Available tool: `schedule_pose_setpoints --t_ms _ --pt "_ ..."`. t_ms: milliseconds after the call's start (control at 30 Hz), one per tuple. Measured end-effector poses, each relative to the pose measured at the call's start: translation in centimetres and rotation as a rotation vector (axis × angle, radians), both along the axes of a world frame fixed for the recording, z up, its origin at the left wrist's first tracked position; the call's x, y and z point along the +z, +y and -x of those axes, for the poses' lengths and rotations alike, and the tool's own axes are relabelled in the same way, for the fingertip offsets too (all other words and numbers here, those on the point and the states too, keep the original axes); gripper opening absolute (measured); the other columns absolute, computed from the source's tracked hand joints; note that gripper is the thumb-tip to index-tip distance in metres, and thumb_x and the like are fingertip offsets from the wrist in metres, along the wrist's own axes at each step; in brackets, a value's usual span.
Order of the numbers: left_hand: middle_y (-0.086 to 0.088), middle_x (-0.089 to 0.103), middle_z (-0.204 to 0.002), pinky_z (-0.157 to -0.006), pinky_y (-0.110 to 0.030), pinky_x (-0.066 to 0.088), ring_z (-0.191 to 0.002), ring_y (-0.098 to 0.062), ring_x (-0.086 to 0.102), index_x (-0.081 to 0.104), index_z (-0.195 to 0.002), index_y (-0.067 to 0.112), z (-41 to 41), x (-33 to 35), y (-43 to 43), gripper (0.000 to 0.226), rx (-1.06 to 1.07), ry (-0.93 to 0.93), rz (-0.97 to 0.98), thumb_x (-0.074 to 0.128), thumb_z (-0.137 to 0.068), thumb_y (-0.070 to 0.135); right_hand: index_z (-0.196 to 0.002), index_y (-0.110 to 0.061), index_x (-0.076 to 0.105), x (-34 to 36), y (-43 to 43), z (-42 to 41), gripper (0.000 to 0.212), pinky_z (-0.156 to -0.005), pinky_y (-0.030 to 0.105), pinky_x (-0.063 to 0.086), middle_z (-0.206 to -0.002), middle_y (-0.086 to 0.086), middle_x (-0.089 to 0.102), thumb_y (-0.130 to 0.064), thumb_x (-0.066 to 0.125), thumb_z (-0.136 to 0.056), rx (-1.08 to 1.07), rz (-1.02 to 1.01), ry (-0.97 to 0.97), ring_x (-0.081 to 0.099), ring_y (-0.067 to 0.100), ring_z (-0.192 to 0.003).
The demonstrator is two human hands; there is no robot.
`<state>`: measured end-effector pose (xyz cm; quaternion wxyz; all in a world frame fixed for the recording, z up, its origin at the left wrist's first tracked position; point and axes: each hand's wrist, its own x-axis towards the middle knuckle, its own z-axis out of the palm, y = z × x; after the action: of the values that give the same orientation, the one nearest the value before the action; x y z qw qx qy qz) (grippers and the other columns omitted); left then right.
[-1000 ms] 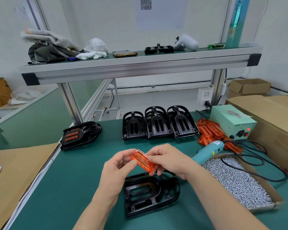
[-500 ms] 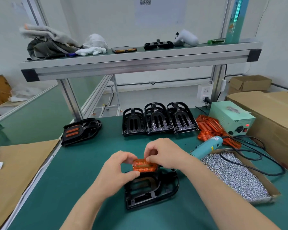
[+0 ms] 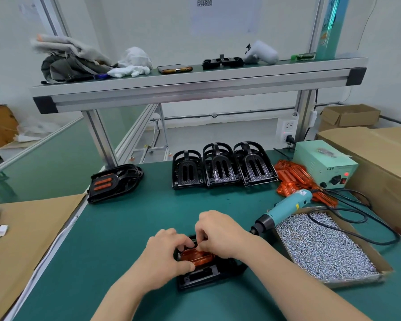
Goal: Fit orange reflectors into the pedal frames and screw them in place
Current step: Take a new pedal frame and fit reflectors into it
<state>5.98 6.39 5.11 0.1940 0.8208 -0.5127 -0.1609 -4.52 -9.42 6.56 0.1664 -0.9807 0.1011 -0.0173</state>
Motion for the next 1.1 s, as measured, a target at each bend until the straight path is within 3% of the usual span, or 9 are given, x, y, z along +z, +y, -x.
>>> schedule_pose_setpoints --t_ms 133,233,367,533,633,767,867,1033,1100 --pt "0.016 0.051 -0.093 -0.093 -0.031 0.04 -0.099 -0.009 0.046 0.058 -0.09 0.045 0.3 -0.2 -0.1 0.024 -0.007 -0.022 0.009 0.077 -0.075 0.043 -0.075 -0.026 0.057 -0.5 0.1 0.3 0.018 -0.075 0.033 0.038 -0.094 -0.001 0.049 -0.025 0.07 -0.087 -0.017 0.044 -0.004 0.051 0.024 -0.101" --pt "0.014 0.05 -0.094 -0.095 -0.032 0.04 -0.1 -0.01 0.047 0.05 -0.082 0.045 0.3 -0.2 -0.1 0.03 0.001 -0.004 -0.009 0.078 -0.077 0.038 -0.077 -0.024 0.057 -0.7 0.3 0.4 0.016 -0.08 0.036 0.04 -0.1 0.003 0.054 -0.024 0.068 -0.089 0.001 0.118 -0.009 0.049 0.025 -0.102" --pt "0.013 0.05 -0.095 -0.092 -0.031 0.038 -0.101 -0.013 0.046 0.059 -0.095 0.036 0.5 0.3 -0.8 0.024 -0.012 -0.132 -0.071 0.074 -0.078 0.044 -0.09 -0.019 0.068 0.4 0.2 1.0 0.011 -0.085 0.035 0.04 -0.1 0.002 0.055 -0.029 0.063 -0.092 -0.044 0.07 -0.085 0.049 0.022 -0.103" --pt "0.012 0.05 -0.103 -0.093 -0.032 0.036 -0.108 -0.015 0.046 0.058 -0.114 0.033 0.9 0.8 -1.7 0.037 -0.075 -0.348 -0.17 0.069 -0.082 0.047 -0.079 -0.022 0.067 4.4 -3.4 5.0 0.015 -0.08 0.032 0.046 -0.083 -0.009 0.064 -0.032 0.066 -0.09 -0.405 -0.089 -0.285 0.059 0.015 -0.084" --pt "0.012 0.053 -0.107 -0.096 -0.032 0.035 -0.109 -0.014 0.046 0.057 -0.12 0.037 0.9 0.9 -1.8 0.037 -0.084 -0.295 -0.158 0.068 -0.085 0.043 -0.073 -0.021 0.065 6.0 -5.6 8.7 0.022 -0.065 0.029 0.041 -0.072 -0.01 0.064 -0.033 0.066 -0.091 -0.547 -0.115 -0.2 0.059 0.01 -0.075" --pt "0.017 0.05 -0.089 -0.091 -0.028 0.036 -0.097 -0.01 0.046 0.066 -0.101 0.036 1.2 0.6 -2.4 0.01 -0.061 -0.203 0.031 0.064 -0.091 0.034 -0.07 -0.015 0.064 5.9 -6.9 12.5 0.024 -0.057 0.026 0.042 -0.066 -0.004 0.066 -0.028 0.063 -0.09 -0.67 -0.1 0.024 0.061 0.011 -0.065" --pt "0.016 0.048 -0.083 -0.085 -0.026 0.037 -0.094 -0.011 0.047 0.068 -0.093 0.032 2.0 -0.1 -3.1 0.005 -0.084 -0.22 0.018 0.065 -0.089 0.03 -0.075 -0.015 0.069 4.4 -7.2 13.7 0.021 -0.072 0.032 0.056 -0.075 0.0 0.072 -0.021 0.056 -0.091 -0.717 -0.032 0.194 0.069 0.017 -0.076" --pt "0.016 0.054 -0.08 -0.078 -0.027 0.042 -0.088 -0.01 0.049 0.068 -0.086 0.026 1.9 -0.9 -3.6 0.003 -0.064 -0.173 -0.016 0.069 -0.085 0.023 -0.103 -0.032 0.074 1.9 -7.2 13.8 0.017 -0.092 0.031 0.052 -0.11 -0.003 0.069 -0.026 0.069 -0.088 -0.69 -0.023 0.269 0.064 0.02 -0.107" --pt "0.014 0.057 -0.083 -0.079 -0.029 0.045 -0.086 -0.012 0.052 0.068 -0.083 0.025 2.1 -0.6 -3.9 0.004 -0.057 -0.208 -0.044 0.068 -0.083 0.021 -0.094 -0.034 0.072 1.0 -7.3 13.6 0.009 -0.091 0.03 0.051 -0.105 -0.005 0.068 -0.03 0.073 -0.087 -0.711 -0.025 0.229 0.063 0.019 -0.105"
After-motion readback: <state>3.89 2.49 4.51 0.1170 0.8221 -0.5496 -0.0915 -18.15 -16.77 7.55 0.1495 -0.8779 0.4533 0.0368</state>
